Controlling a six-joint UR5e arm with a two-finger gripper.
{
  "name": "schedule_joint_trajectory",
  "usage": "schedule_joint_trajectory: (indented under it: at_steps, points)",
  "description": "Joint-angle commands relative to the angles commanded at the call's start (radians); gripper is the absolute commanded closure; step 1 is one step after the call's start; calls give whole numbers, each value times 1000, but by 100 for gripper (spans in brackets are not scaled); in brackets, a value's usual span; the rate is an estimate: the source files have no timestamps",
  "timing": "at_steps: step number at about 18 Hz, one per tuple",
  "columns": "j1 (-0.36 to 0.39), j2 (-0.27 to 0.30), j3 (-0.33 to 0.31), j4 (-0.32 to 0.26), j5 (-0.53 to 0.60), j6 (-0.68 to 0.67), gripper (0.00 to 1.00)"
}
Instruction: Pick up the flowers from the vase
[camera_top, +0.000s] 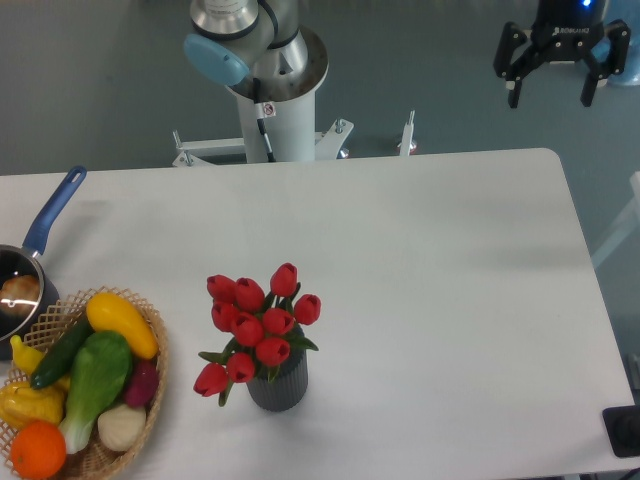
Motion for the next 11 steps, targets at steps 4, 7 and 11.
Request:
schedule_joint_trajectory:
  at_steps: [4,7,11]
  points:
    - [-5,-2,-2,20,-3,9,0]
    - [-5,-2,-18,52,-17,5,0]
    - [-2,11,-145,266,-117,-2,0]
